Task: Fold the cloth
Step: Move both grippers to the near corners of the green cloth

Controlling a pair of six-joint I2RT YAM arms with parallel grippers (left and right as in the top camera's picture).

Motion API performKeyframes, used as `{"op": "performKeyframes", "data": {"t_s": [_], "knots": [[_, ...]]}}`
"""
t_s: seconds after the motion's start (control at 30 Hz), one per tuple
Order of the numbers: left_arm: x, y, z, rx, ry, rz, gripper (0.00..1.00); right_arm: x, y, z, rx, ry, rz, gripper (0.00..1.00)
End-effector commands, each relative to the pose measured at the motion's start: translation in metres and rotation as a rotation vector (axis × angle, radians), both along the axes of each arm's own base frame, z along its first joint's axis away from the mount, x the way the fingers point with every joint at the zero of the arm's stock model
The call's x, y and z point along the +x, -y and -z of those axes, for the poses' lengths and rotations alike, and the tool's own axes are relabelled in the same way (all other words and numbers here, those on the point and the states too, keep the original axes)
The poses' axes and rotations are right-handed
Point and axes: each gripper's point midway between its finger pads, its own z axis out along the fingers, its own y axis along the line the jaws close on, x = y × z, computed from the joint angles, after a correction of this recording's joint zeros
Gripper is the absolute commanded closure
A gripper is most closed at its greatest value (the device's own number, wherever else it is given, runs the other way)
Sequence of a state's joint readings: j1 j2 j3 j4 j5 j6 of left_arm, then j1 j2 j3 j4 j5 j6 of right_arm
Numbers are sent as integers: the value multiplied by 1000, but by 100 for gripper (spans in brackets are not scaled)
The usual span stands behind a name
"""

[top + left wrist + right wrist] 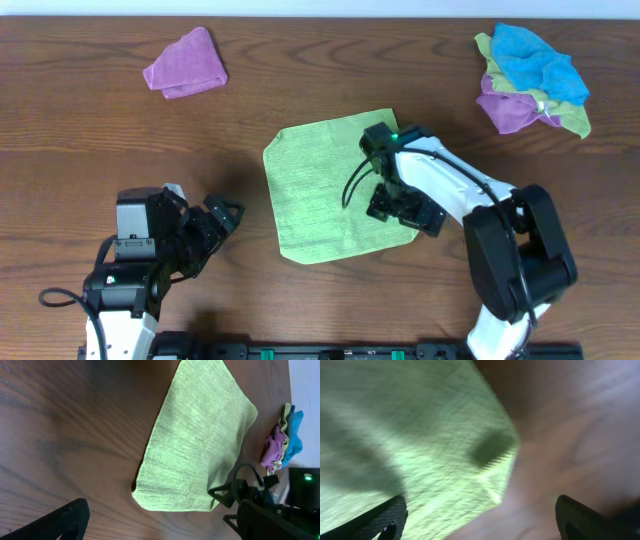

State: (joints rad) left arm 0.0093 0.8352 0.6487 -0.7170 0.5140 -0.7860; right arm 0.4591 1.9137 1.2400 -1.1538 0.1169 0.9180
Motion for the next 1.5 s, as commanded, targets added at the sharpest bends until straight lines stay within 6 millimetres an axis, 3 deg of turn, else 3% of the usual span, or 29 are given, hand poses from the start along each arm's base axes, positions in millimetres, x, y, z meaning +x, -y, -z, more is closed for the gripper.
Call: {"op": "performKeyframes", "data": {"t_s": [0.0,0.17,0.3,0.5,0.73,0.93,1.13,1.47], "knots": [[2,3,-7,-16,12,7,5,15,-13,-31,121,109,-96,3],[0,11,-7,-34,23,79,5,25,-21,-80,248,260,-223,6],[-3,17,-6,-51,21,127,5,9,-9,-100,356,309,-237,7],[-29,38,23,-164,-90,174,5,-30,7,-92,566,372,-179,6],[-30,52,47,-289,-88,162,4,-57,1,-64,836,483,-68,8],[-31,54,68,-325,-105,104,5,-56,6,-48,903,515,29,7],[-39,56,92,-312,-148,56,5,-45,16,-51,891,565,69,7],[-34,53,114,-317,-144,-67,5,-36,19,-54,896,596,108,7]]}}
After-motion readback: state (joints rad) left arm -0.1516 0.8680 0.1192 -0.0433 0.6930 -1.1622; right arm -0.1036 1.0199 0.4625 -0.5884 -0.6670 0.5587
